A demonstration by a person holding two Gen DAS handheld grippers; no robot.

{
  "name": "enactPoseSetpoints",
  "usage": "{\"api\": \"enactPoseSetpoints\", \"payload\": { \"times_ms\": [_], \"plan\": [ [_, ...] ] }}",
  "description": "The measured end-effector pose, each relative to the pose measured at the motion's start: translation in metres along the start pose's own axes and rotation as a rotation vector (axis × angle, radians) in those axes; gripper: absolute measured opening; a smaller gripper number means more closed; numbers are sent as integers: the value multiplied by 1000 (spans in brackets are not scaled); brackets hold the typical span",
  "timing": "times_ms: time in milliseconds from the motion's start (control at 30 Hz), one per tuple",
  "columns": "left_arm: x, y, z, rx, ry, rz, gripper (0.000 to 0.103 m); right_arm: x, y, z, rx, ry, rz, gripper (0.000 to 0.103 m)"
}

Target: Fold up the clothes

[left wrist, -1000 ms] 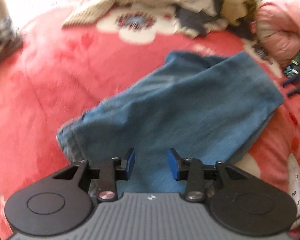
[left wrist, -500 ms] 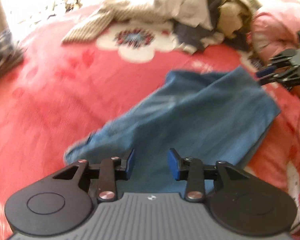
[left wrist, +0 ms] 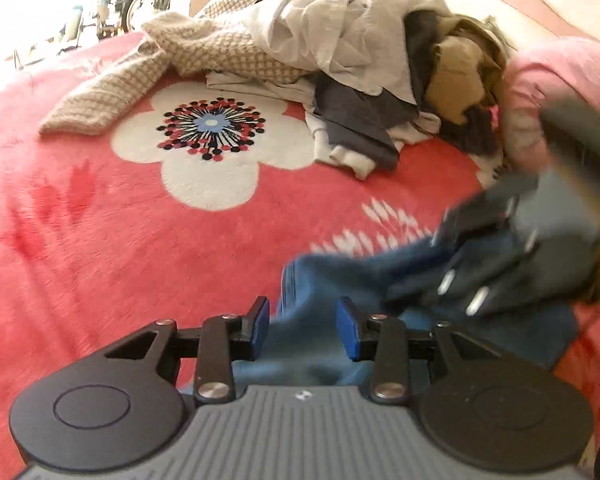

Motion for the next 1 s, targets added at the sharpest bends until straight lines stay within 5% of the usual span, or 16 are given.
{"api": "enactPoseSetpoints", "payload": {
  "times_ms": [300, 600, 733, 1000],
  "plan": [
    [21, 8, -39, -85, 6, 46, 38, -9, 5, 4, -27, -26, -11, 20],
    [6, -20, -24, -66, -45, -193, 22, -18, -13, 7, -8, -39, -74, 20],
    [-1, -37, -30, -7, -28, -308, 37, -19, -9, 10, -38, -47, -2, 21],
    [10, -13, -6, 76, -77, -133, 42, -19, -22, 49, -83, -182, -130, 21]
  ]
}}
Point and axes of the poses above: each gripper's, at about its wrist camera, not at the fingertips, and z roughly against the way its jaws point, y to its left, x to its top, the point moved 2 cm from there along -z, roughly the way its jaws point, and after that the axes turned 7 degrees about y, right-handed, at the moved point
